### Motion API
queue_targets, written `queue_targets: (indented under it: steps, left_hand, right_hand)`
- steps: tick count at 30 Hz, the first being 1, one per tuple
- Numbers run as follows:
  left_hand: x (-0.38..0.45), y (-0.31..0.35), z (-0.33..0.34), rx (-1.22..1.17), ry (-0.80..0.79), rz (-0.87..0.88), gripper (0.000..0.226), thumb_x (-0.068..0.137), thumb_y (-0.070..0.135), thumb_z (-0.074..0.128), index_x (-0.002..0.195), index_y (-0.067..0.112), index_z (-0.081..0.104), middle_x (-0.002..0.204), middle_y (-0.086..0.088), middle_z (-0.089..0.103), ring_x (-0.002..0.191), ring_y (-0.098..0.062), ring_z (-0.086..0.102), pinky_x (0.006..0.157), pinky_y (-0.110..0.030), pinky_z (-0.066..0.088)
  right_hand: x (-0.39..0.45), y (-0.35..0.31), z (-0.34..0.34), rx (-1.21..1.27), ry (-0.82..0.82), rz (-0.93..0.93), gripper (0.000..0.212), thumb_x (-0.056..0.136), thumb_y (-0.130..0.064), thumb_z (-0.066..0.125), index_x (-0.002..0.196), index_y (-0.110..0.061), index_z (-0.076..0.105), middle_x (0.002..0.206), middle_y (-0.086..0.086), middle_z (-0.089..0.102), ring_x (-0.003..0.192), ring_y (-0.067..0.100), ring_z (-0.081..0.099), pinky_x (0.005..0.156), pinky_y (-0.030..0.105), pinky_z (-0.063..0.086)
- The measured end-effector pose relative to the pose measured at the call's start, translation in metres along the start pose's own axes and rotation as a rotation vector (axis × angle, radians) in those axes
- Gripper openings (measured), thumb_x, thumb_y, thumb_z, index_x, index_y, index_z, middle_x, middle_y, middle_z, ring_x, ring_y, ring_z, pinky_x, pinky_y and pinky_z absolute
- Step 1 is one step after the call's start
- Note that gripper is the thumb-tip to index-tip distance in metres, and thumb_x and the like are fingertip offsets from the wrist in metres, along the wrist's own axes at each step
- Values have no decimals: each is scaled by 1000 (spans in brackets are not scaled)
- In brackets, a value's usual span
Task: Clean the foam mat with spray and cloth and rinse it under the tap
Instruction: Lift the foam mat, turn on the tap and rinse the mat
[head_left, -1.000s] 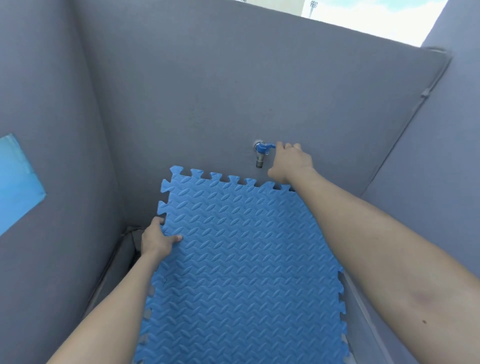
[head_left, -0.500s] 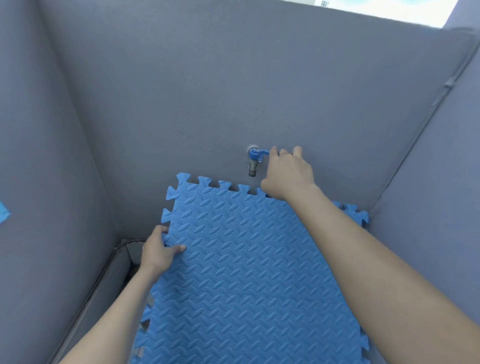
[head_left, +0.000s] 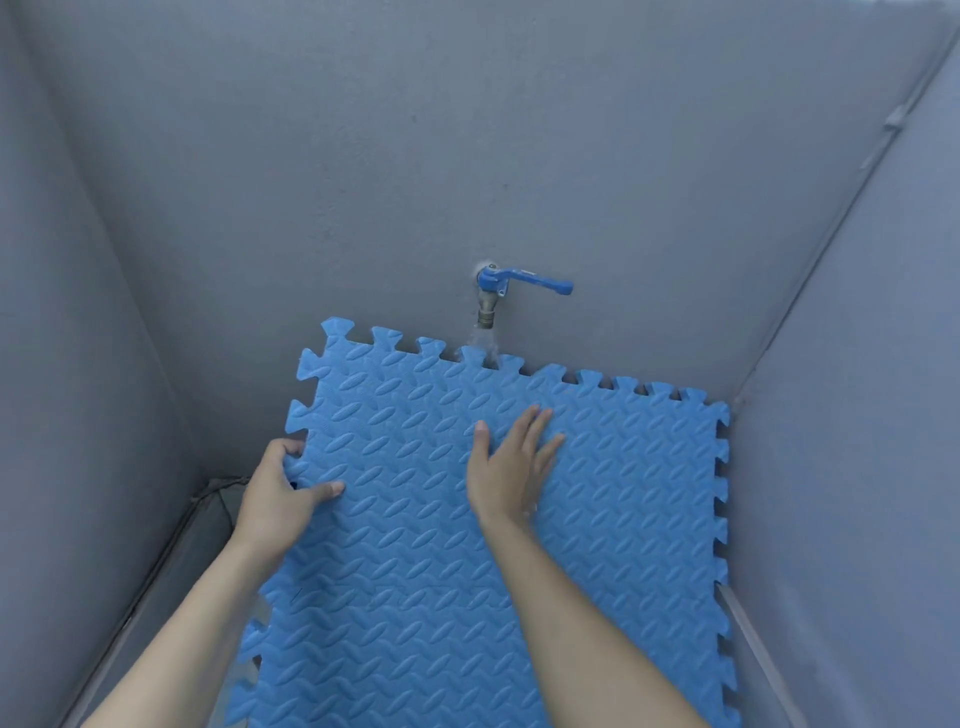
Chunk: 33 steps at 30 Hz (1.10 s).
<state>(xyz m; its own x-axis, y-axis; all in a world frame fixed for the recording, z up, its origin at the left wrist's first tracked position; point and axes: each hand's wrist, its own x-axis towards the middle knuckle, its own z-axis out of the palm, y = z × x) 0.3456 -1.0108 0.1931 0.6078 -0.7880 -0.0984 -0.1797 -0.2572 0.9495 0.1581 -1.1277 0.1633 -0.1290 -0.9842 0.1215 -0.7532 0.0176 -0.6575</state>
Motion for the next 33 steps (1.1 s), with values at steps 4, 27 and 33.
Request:
queue_targets:
  steps: [4,27,33]
  left_hand:
    - [-2,8,-1,-20,26,14,43,78,1,73,110,11,45,69,-5,50,35,-6,45,27,-16,33]
    - [46,11,-14,452,110,197,65,70,37,81,121,17,46,120,-14,58,87,-27,53,71,-40,49]
    - [45,9,-9,493,90,156,63,72,34,80,120,15,44,109,-14,55,72,-26,52,31,-30,45]
  right_hand:
    - [-39,-49,29,-268,-174,-925,62,101,-44,34,157,-30,11,166,2,-1,151,30,-8,121,53,0]
    - [78,166,-64,-163,81,-143,78,87,-77,27,152,-47,-5,164,-9,-12,151,22,-13,108,77,6]
    - [-100,247,33,-502,-144,-611,84,86,-75,39,155,-39,9,165,5,10,150,38,-1,112,69,6]
